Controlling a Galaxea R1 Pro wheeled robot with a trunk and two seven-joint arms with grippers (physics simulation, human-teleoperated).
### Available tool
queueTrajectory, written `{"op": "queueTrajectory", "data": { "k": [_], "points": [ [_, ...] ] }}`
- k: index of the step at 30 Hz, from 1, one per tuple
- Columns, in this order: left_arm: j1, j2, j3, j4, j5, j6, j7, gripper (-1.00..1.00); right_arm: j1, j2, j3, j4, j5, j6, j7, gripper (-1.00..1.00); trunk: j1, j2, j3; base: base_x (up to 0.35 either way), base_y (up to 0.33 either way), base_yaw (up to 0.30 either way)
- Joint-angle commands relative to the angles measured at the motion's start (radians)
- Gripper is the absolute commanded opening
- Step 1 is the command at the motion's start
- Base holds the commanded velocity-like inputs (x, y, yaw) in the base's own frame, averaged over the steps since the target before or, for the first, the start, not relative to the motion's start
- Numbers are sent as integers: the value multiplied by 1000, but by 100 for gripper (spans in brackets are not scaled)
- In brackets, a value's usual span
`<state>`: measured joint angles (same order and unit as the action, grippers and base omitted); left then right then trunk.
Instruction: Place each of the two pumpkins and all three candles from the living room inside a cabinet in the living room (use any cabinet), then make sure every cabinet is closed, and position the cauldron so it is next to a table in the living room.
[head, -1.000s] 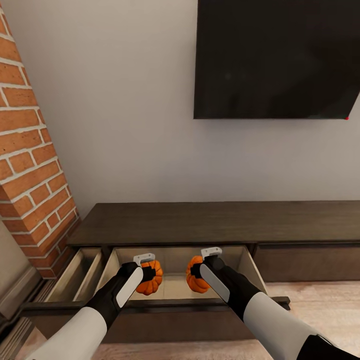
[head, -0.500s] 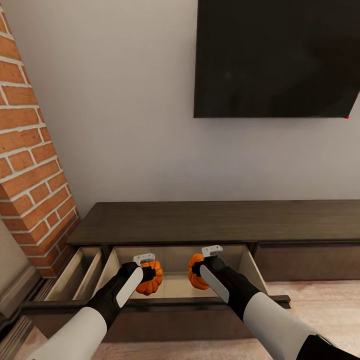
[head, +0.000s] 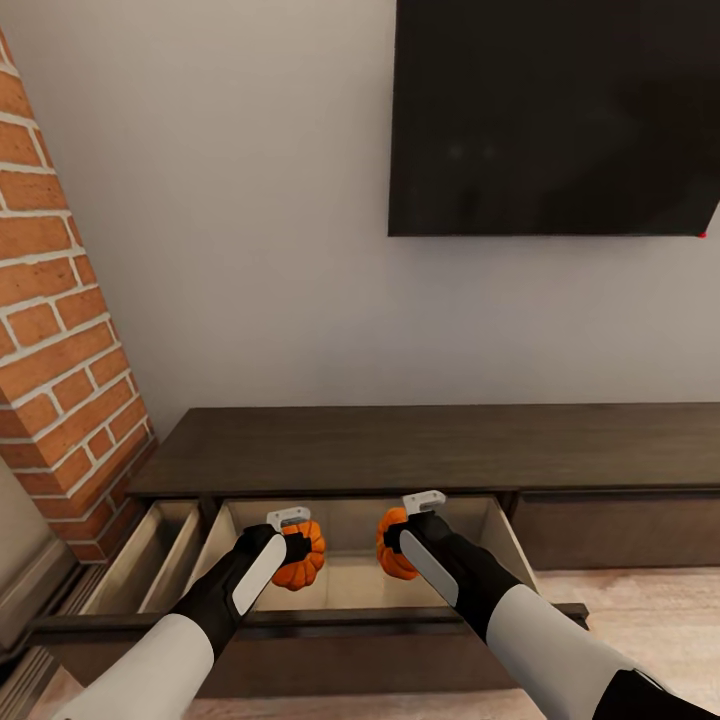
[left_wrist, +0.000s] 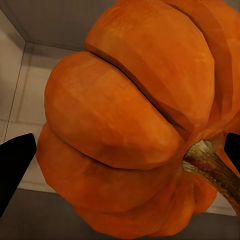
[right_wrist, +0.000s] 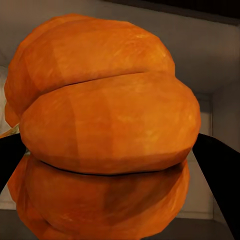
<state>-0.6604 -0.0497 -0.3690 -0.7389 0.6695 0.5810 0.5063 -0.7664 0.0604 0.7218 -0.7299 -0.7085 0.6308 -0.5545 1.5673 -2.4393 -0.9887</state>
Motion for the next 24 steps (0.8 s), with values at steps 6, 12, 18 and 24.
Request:
{"op": "queueTrajectory", "data": {
  "k": [6,12,18,24],
  "points": [
    [-1,1,-9,-2,9,0,12,-100,-1,-1,4,0,-11,1,-9,-100,15,-28,-14,1,0,0],
    [-1,1,-13,-2,9,0,12,-100,-1,-1,4,0,-11,1,-9,-100,33,-61,-33,0,0,0],
    [-1,1,-14,-2,8,-8,12,-100,-1,-1,4,0,-11,1,-9,-100,36,-62,-53,0,0,0],
    [-1,2,-14,-2,8,-13,11,-100,-1,-1,4,0,-11,1,-8,-100,36,-62,-53,0,0,0]
  ]
}}
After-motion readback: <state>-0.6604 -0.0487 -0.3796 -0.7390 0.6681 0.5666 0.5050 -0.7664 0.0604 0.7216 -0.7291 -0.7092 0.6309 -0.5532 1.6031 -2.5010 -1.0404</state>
